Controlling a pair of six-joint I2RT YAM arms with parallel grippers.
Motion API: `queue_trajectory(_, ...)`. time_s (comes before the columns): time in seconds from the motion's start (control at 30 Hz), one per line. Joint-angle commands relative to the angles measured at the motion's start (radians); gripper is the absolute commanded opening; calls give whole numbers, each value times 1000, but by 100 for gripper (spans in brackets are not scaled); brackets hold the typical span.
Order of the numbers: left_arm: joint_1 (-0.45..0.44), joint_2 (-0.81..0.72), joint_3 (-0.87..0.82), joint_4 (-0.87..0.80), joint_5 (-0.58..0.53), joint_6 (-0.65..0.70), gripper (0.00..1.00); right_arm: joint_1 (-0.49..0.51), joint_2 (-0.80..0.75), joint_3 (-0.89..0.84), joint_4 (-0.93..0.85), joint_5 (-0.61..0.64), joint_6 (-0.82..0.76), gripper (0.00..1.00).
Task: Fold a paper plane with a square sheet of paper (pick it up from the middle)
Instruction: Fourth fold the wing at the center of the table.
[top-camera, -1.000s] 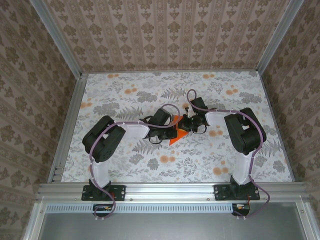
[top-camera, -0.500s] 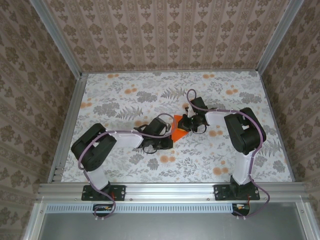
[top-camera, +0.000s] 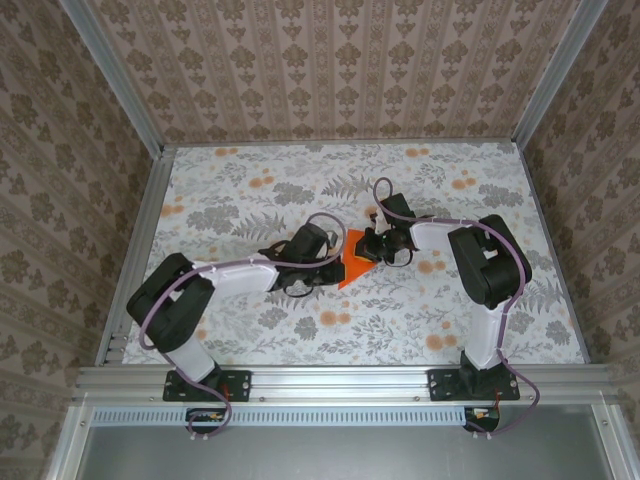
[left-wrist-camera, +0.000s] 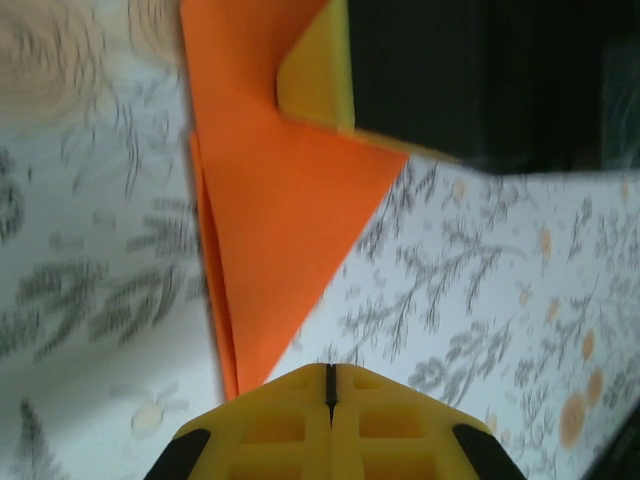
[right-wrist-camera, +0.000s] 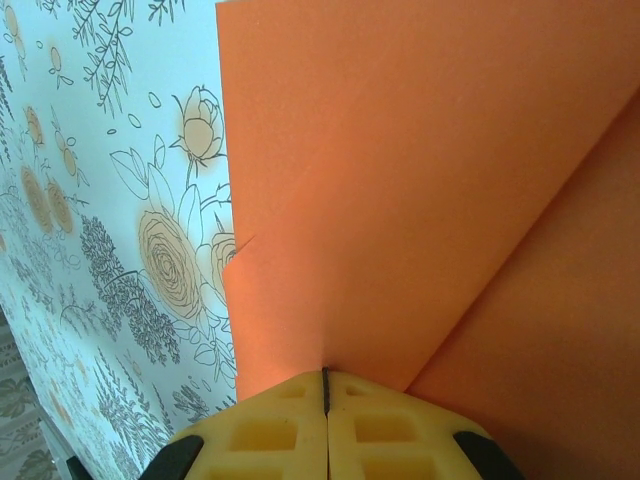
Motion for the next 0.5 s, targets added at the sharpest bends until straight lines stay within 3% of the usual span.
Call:
queue_trajectory(0.0,7,74,45,33,-23,-20,2,-11,49,-20,-48,97,17,6)
queue_trajectory(0.47,10,155,-3,6,-28,-48,0,-17,-47,-38,37,7,3,8)
